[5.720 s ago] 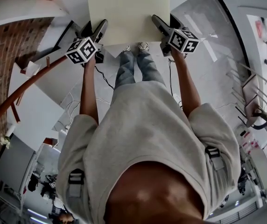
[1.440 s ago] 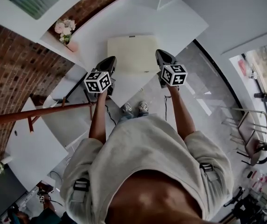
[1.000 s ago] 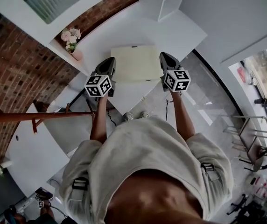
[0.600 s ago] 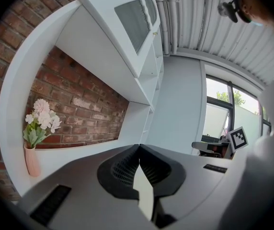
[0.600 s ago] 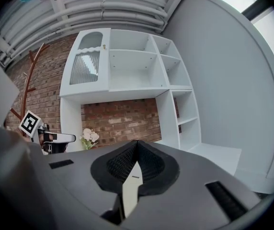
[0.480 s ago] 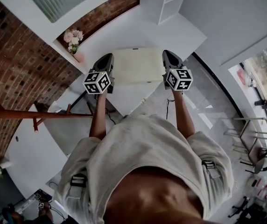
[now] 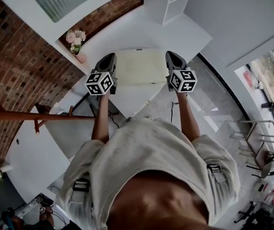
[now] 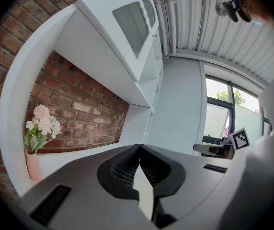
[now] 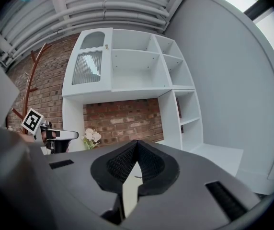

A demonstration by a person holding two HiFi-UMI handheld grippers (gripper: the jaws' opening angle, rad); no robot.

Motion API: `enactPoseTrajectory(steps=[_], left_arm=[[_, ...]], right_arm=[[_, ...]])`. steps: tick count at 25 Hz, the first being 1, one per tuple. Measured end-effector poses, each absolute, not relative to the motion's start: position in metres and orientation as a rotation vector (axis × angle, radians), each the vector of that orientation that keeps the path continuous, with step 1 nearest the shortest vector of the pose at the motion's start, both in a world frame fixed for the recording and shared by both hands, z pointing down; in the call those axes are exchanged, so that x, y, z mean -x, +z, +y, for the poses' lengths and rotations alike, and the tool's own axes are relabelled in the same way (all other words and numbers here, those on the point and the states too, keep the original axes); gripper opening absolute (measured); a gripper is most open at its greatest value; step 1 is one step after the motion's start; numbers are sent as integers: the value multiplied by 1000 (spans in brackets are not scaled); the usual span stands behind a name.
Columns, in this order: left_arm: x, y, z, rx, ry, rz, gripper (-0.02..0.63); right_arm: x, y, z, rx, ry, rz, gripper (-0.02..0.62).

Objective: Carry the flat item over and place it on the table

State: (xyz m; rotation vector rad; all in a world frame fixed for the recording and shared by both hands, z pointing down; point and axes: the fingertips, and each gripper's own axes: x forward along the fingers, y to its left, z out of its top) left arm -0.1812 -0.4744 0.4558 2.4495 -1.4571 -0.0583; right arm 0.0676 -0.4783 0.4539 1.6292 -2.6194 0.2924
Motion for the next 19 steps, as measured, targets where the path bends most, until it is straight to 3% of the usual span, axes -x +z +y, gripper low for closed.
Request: enactPoseTrajectory(steps=[19], left_arm=[[182, 462, -474, -2443, -38, -1455, 17]], right_arm=[[-71, 456, -476, -1641, 315, -2619, 25]])
